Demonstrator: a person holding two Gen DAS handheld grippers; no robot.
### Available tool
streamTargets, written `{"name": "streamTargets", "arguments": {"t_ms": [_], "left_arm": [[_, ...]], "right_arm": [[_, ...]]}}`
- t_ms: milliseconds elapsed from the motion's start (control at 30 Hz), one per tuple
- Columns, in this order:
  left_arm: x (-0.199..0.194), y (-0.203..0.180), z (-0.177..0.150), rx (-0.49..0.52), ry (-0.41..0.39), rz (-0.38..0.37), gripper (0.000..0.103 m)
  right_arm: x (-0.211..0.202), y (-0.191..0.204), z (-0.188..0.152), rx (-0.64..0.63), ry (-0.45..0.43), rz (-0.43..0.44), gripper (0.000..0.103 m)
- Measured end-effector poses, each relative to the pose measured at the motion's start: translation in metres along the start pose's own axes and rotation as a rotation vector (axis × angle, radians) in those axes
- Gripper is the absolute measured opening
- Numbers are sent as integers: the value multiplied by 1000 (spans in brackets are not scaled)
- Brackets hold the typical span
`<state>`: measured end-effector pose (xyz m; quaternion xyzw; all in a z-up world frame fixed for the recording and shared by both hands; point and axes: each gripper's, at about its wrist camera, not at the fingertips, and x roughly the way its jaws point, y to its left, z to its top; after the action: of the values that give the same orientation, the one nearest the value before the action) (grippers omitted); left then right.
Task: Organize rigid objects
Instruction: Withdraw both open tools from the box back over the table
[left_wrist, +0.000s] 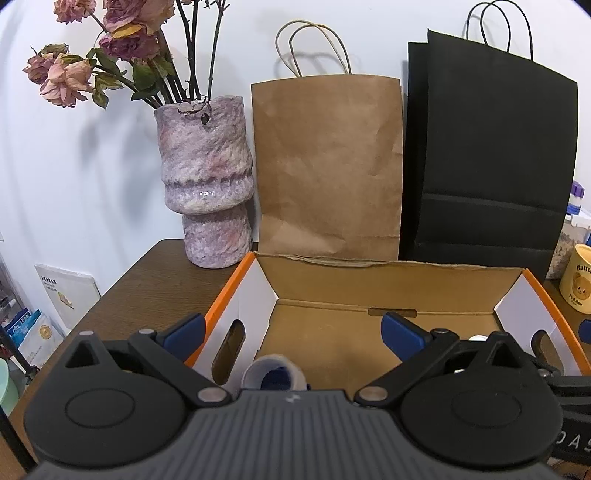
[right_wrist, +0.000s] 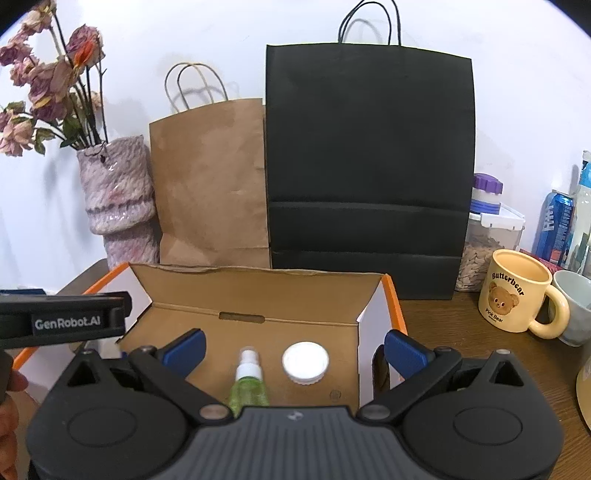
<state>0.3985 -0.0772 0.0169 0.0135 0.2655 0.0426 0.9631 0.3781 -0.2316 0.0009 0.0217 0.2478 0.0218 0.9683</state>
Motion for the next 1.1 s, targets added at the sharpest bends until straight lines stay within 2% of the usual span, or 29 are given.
{"name": "streamTargets", "arguments": {"t_ms": [300,1100], "left_arm": [[-17,10,-4,-17,-19,-9,103],[-100,30,-38,-15,-54,-33,103]], "right_arm": [[-14,5,-5,-22,-13,13,103],[-105,6,-41,-28,-74,38,103]]}}
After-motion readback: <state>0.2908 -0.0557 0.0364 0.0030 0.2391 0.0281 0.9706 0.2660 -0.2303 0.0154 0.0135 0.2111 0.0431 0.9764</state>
